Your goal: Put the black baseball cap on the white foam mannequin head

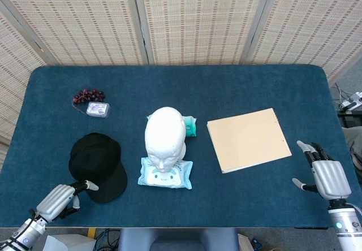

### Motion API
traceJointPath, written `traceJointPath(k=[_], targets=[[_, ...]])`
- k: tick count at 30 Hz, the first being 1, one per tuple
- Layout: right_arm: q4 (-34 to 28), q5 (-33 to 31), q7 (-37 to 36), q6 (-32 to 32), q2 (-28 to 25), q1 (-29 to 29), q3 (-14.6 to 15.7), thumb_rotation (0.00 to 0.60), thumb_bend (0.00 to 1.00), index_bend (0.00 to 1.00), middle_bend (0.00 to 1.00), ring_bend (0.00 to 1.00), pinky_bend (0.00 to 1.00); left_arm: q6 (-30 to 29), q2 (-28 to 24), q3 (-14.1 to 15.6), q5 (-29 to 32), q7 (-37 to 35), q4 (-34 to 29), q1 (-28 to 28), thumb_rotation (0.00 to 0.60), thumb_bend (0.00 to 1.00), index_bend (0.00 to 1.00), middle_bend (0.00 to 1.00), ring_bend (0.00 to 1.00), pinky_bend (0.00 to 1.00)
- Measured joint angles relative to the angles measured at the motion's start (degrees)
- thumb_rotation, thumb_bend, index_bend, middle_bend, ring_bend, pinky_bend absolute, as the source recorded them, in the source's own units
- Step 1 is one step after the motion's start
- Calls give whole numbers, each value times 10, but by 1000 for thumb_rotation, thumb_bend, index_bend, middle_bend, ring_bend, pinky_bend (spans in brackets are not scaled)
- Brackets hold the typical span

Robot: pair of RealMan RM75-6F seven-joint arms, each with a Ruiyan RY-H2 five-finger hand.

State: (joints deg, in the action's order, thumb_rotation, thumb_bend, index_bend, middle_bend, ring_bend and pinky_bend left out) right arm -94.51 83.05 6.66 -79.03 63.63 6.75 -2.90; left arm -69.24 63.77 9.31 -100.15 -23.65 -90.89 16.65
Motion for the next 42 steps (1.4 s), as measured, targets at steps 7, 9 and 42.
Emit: traceJointPath(k=[7,9,42], targets=[[0,0,-1,0,0,0,0,600,0,61,211,113,385,25,12,-7,30,-18,19,13,600,991,258,240,273,431],[0,-1,0,0,0,0,0,600,0,61,211,113,384,31,14,-9,36,-22,23,16,600,991,257,239,273,429],[-1,-1,1,0,0,1,1,600,0,61,211,114,384,24,48,-59,147,25,78,4,600,989,257,180,221,381]])
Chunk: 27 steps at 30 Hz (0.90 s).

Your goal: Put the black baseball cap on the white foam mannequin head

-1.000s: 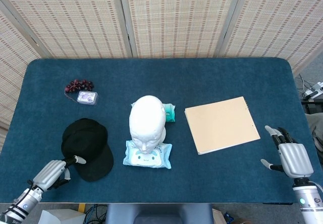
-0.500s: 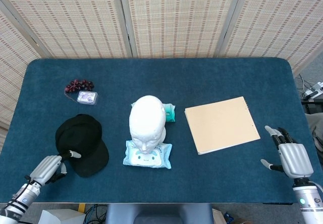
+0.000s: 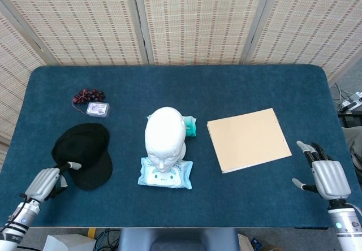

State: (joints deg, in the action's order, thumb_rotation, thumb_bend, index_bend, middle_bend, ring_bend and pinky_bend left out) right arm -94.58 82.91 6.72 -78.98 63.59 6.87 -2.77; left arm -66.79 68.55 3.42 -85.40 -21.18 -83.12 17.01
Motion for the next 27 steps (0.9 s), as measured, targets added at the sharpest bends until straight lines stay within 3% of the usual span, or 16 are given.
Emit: traceJointPath(k=[8,10,14,17,21,27], targets=[[0,1,-2,-2,-1,-1,0,600,0,61,211,113,384,-15,-14,0,5,58,-31,-12,600,940,243,180,220,381],[0,1,-1,-1,0,-1,1,600,0,61,211,113,384,-24,-20,1,4,80,-46,-17,600,845,243,183,220,381],[0,2,-2,-2,0,-1,1,600,0,61,211,113,384,-58,-28,7,-14,126,-79,-32,600,554,254,207,229,381],[0,1,-2,-2,0,-1,1,600,0,61,211,113,384,-86,-25,9,-29,155,-86,-42,600,351,299,275,263,381],[0,2,-2,-1,-1,-1,1,600,0,61,211,113,385,-114,-4,8,-42,206,-85,-55,600,213,355,364,290,381],[0,3,-6,-3,-2,-2,1,600,0,61,211,113,384,-126,40,7,-56,245,-72,-64,600,111,393,434,304,382]])
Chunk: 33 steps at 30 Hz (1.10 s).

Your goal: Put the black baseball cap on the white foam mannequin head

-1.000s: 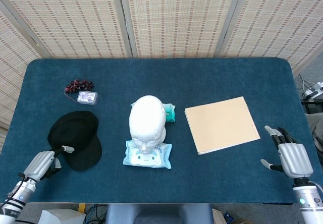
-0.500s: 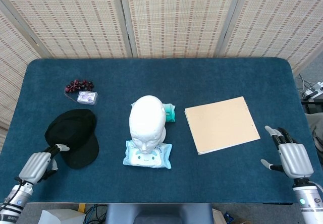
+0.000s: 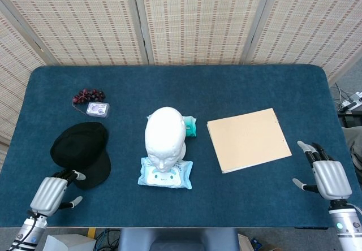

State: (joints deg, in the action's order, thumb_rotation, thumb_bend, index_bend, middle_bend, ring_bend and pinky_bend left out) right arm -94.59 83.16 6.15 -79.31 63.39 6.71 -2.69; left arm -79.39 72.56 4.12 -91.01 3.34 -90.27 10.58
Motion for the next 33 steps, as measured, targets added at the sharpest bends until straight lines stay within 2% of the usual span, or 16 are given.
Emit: traceJointPath(k=[11,23,33], targets=[[0,1,-2,0,-1,0,0,600,0,61,211,114,385,1,76,-15,9,48,63,-3,600,58,397,502,317,383],[0,1,-1,1,0,0,1,600,0,61,211,114,385,-35,149,-40,19,53,129,-12,600,37,419,569,354,383],[0,4,-3,-3,-1,-1,2,600,0,61,211,114,385,-40,180,-43,20,58,159,-15,600,36,430,584,364,388]])
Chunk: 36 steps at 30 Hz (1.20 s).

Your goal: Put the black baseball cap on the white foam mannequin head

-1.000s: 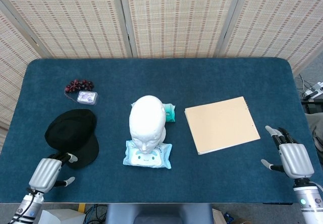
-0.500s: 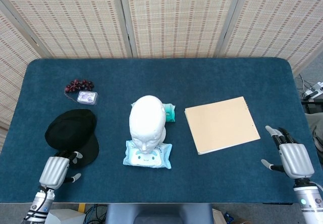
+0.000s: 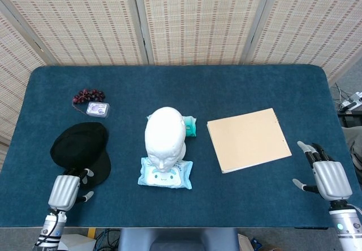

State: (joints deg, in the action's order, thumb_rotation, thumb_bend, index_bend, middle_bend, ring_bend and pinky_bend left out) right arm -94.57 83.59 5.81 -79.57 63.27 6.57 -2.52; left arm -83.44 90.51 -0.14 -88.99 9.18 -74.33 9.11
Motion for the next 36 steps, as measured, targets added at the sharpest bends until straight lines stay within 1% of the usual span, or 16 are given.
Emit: traceJointPath(k=[17,36], targets=[[0,1,0,0,0,0,1,600,0,61,211,114,384,7,46,-10,12,-3,67,6,600,35,449,607,390,405],[1,1,-2,0,-1,0,0,600,0,61,211,113,384,23,60,-29,47,19,86,10,600,35,465,613,398,412]])
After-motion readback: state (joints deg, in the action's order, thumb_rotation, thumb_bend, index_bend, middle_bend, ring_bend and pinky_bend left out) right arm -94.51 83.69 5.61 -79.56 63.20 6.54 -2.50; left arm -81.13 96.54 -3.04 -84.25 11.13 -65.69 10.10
